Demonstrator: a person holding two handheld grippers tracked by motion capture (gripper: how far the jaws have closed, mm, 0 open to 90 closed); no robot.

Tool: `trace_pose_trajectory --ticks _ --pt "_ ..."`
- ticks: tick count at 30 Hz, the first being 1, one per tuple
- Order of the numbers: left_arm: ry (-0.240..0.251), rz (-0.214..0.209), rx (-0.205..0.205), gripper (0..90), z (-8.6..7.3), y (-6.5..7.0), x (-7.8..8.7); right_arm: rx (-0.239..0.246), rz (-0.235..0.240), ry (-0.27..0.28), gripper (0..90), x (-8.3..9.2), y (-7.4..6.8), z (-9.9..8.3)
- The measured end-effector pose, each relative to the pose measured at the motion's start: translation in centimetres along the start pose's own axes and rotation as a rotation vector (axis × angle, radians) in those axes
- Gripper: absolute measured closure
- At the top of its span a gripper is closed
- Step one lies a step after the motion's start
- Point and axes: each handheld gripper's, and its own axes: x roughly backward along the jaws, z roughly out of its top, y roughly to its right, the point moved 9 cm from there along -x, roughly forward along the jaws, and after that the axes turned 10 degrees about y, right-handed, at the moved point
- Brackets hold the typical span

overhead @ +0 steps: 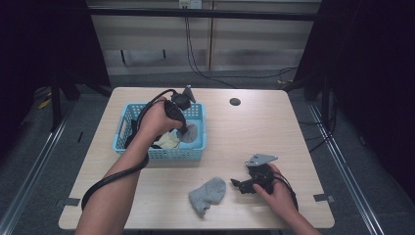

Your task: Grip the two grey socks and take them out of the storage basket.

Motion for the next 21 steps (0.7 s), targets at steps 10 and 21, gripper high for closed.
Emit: trace_pose_trajectory --ticks 10,21 --pt "0.006 -0.038 -0.061 81.1 -0.7 2.4 1.4 0.000 0.000 0.001 12.1 0.0 0.0 0.0" --pt "0.025 -0.070 -0.125 81.0 -2.4 5.9 1.9 0.000 0.000 0.001 12.1 0.0 0.0 0.0"
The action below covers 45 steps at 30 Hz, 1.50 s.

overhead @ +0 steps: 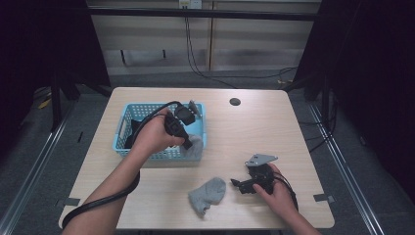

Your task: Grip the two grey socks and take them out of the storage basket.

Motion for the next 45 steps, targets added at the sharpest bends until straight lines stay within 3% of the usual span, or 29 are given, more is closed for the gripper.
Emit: trace_pose_trajectory --ticks 15,18,20,28,32,35,37,39,40,41,42,45 --pt "0.019 -0.068 -0.093 81.0 -2.0 5.1 -2.3 0.001 0.000 0.001 12.1 0.0 0.0 0.0" --pt "0.027 -0.067 -0.114 81.0 -2.3 5.9 -3.0 0.002 0.000 0.001 12.1 0.0 0.0 0.0" --pt "0.031 -0.071 -0.108 80.8 -2.5 6.3 -3.6 0.002 0.000 0.001 12.1 0.0 0.0 0.0" --pt "0.006 -0.088 -0.098 79.1 -4.2 6.3 -6.9 0.002 0.001 -0.002 12.1 0.0 0.0 0.0" --pt "0.004 -0.075 -0.083 67.7 -5.0 6.1 -7.9 0.002 0.001 -0.002 12.1 0.0 0.0 0.0" --pt "-0.005 -0.075 -0.092 61.8 -5.4 6.1 -8.2 0.002 0.001 -0.002 12.1 0.0 0.0 0.0" --pt "-0.023 -0.075 -0.082 52.4 -5.7 6.1 -8.2 0.002 0.001 -0.002 12.1 0.0 0.0 0.0" --pt "-0.035 -0.062 -0.085 50.7 -6.0 5.9 -8.2 0.002 0.001 -0.002 12.1 0.0 0.0 0.0" --pt "-0.040 -0.066 -0.064 48.0 -6.2 5.9 -8.1 0.002 0.001 -0.002 12.1 0.0 0.0 0.0" --pt "-0.032 -0.061 -0.047 45.2 -6.3 5.8 -8.1 0.002 0.001 -0.002 12.1 0.0 0.0 0.0" --pt "-0.031 -0.059 -0.064 43.9 -6.3 5.5 -8.0 0.002 0.001 -0.002 12.1 0.0 0.0 0.0" --pt "-0.012 -0.049 -0.050 39.3 -6.7 5.0 -7.7 0.002 0.001 -0.002 12.1 0.0 0.0 0.0"
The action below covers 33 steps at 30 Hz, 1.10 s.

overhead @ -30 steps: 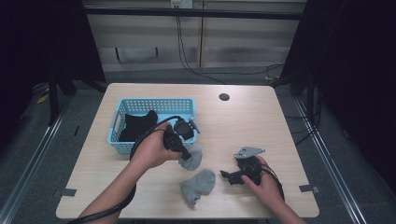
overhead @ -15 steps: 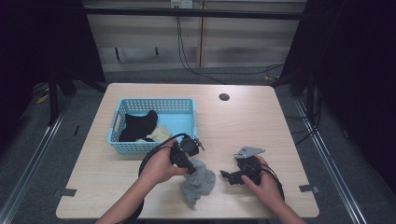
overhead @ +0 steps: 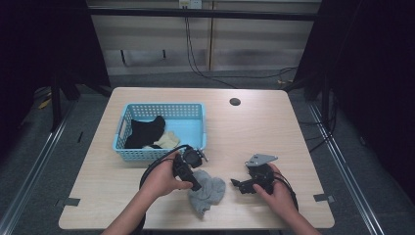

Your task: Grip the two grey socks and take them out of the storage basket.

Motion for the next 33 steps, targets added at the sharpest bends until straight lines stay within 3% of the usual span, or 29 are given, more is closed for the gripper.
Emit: trace_pose_trajectory --ticks 5,13,18,29,33 --pt "0.006 0.011 0.027 34.7 -1.1 -0.8 0.5 0.000 -0.004 0.001 12.1 0.1 0.0 0.0" --pt "0.075 0.016 0.067 30.4 -2.7 -1.9 1.3 0.001 -0.004 0.001 12.1 0.1 0.0 0.0" --pt "0.112 0.019 0.064 29.0 -3.6 -2.5 1.6 0.000 -0.004 0.001 12.1 0.1 0.0 0.0" --pt "0.193 0.025 0.108 29.3 -6.2 -4.0 1.6 0.000 -0.004 0.001 12.1 0.1 0.0 0.0" --pt "0.199 0.035 0.092 29.2 -6.9 -4.4 1.4 0.000 -0.004 0.001 12.1 0.1 0.0 0.0"
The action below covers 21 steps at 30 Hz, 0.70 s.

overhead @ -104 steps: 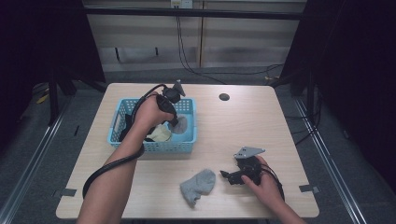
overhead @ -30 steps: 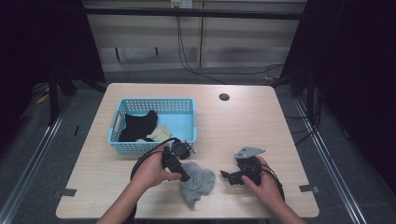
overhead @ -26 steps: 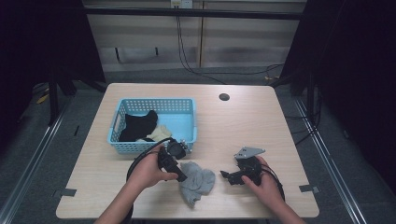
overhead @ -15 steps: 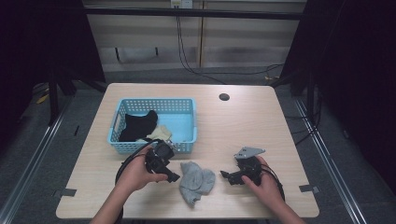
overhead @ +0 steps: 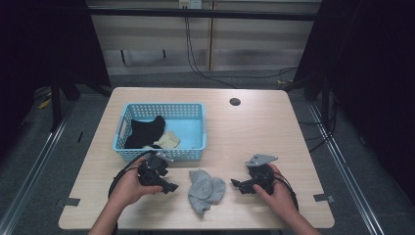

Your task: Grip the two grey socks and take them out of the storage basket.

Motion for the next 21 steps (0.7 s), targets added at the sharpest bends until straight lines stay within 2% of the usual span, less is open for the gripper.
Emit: trace_pose_trajectory --ticks 4,6,9,10,11,13,14,16,21 --pt "0.021 0.004 -0.021 29.1 -0.6 -0.5 0.0 0.000 0.000 0.000 12.1 0.0 0.0 0.0" --pt "0.037 0.008 -0.012 29.1 -0.8 -0.7 0.0 -0.001 0.000 0.000 12.1 0.0 0.0 0.0" --pt "0.069 0.015 -0.036 27.2 -1.2 -1.2 0.1 -0.007 -0.002 -0.005 12.1 0.0 0.0 0.0" --pt "0.093 0.018 -0.027 26.4 -1.2 -1.3 0.0 0.000 0.000 0.000 12.1 0.0 0.0 0.0" --pt "0.091 0.017 -0.045 26.4 -1.3 -1.5 0.1 0.000 0.000 0.000 12.1 0.0 0.0 0.0" --pt "0.131 0.021 -0.033 25.3 -1.5 -1.7 0.0 0.000 0.000 0.000 12.1 0.0 0.0 0.0" --pt "0.123 0.018 -0.047 24.8 -1.7 -1.9 0.0 -0.007 -0.001 -0.004 12.1 0.0 0.0 0.0" --pt "0.142 0.017 -0.033 24.7 -1.9 -1.9 -0.1 0.001 0.000 0.000 12.1 0.0 0.0 0.0" --pt "0.151 0.038 -0.073 23.5 -2.4 -2.2 -0.3 0.000 0.000 0.000 12.1 0.0 0.0 0.0"
